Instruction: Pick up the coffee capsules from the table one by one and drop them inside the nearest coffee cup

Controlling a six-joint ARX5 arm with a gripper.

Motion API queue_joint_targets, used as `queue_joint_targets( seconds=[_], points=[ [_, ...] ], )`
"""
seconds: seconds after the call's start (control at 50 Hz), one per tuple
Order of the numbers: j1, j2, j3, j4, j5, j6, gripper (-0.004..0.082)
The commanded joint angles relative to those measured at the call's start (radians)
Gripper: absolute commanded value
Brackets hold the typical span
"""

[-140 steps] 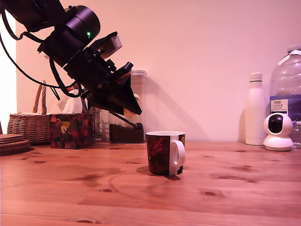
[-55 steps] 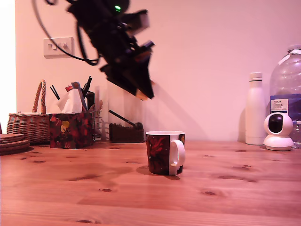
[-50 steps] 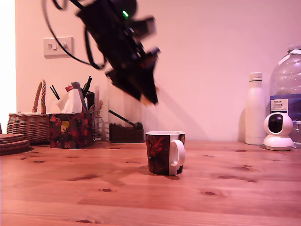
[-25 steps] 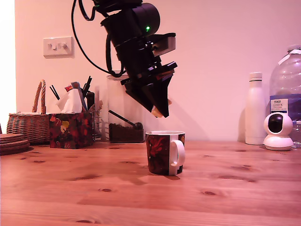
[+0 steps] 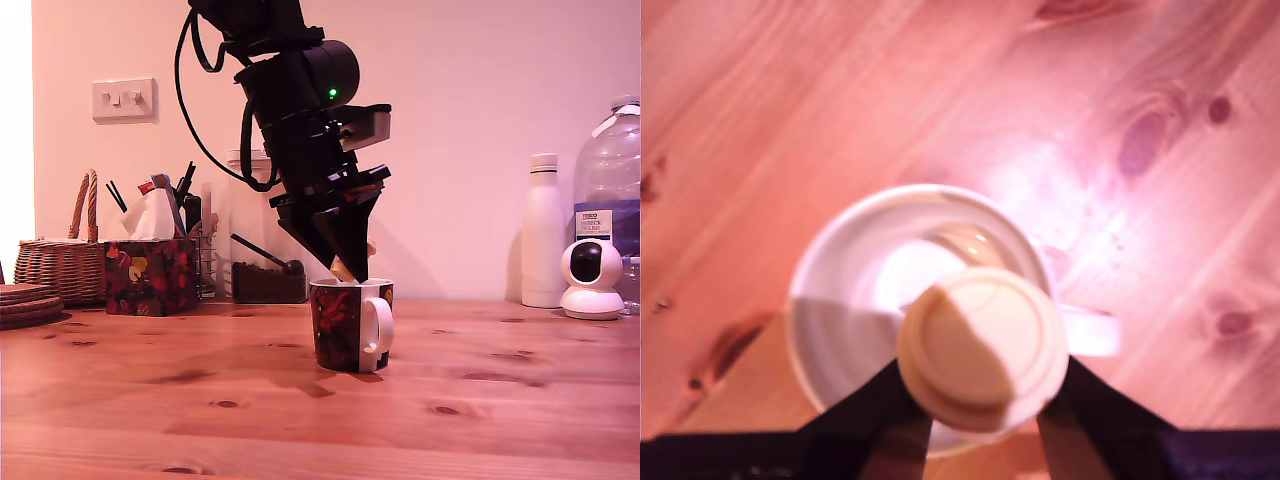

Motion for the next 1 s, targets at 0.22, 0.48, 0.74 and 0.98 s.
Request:
queue_joint_targets(
  seconds=[0.22,0.48,0.74,0.98],
  points=[
    [-0.005,0.016,0.002,0.002,-0.001,0.006,0.0182],
    [-0.005,0.016,0.002,0.021,-0.002,0.005,0.0526],
    [-0.005,0.016,0.002,0.035,-0.05,0.002,0.0678],
    [-0.005,0.014,0.002,0.044,-0.05,0.002,0.0676]
  ],
)
